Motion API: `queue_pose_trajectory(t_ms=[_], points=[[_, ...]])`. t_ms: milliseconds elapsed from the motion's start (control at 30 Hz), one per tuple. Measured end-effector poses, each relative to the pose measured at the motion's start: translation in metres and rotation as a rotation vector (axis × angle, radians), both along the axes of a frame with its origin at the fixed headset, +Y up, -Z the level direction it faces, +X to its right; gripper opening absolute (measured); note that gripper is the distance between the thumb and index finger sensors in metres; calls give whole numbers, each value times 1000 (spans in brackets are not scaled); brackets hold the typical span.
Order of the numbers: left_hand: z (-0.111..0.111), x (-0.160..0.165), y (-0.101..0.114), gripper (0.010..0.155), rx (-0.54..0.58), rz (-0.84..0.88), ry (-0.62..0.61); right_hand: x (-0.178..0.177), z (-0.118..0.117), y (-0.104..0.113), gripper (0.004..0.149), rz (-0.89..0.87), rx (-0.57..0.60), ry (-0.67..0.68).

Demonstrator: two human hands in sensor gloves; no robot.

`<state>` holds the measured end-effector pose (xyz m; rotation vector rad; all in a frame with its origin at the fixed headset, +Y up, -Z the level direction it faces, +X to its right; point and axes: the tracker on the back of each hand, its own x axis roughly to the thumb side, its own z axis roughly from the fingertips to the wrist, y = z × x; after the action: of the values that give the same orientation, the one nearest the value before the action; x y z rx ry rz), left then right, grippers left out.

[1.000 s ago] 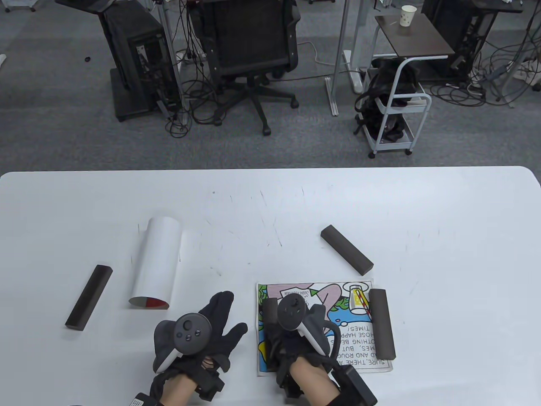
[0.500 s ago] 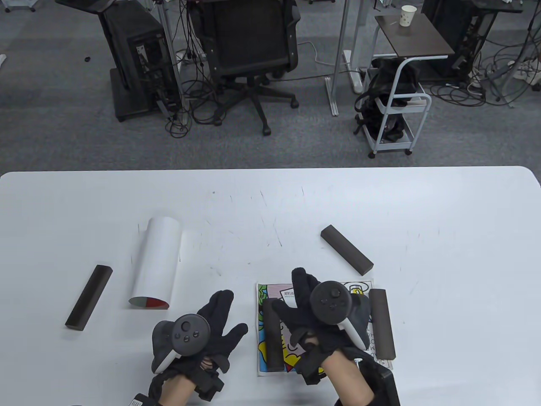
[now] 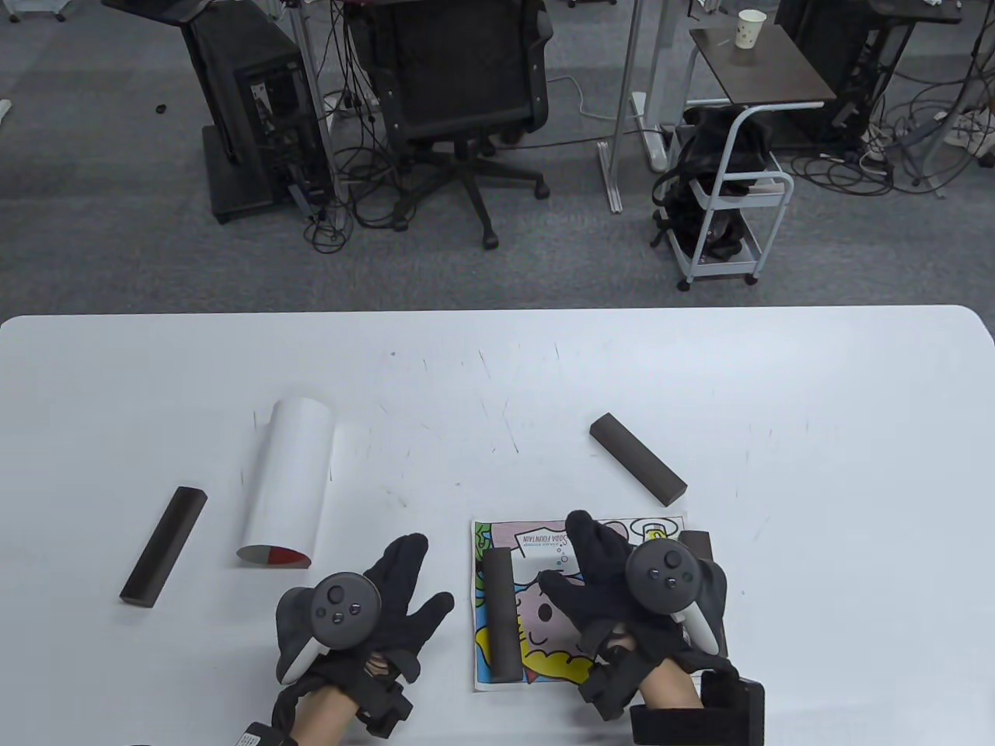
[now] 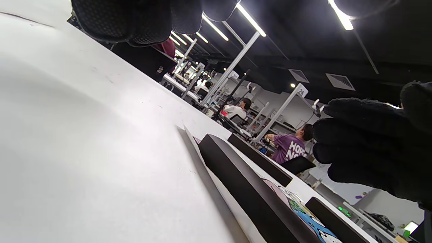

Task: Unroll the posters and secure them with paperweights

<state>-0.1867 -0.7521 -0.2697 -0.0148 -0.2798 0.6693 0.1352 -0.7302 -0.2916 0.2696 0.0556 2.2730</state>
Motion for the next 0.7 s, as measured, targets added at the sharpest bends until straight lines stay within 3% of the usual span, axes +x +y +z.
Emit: queue_pose_trajectory(t_ms=[133,300,500,600,700], points=[[-2,-2,3,84,-9,13,10,4,0,0,84,-25,3,-11],[-11,-16,25,85,14,-9,64,4,2,2,84,-25,6,-1],[-49,-64,69,86,-27,-77,228,3,3,2,84,-30,11,3],[-72,-85,79,86,-80,-126,338,4,3,2,84,-30,7,0],[-96,-101,74,88,-162,-240,447,4,3,2,84,-28,4,-3]])
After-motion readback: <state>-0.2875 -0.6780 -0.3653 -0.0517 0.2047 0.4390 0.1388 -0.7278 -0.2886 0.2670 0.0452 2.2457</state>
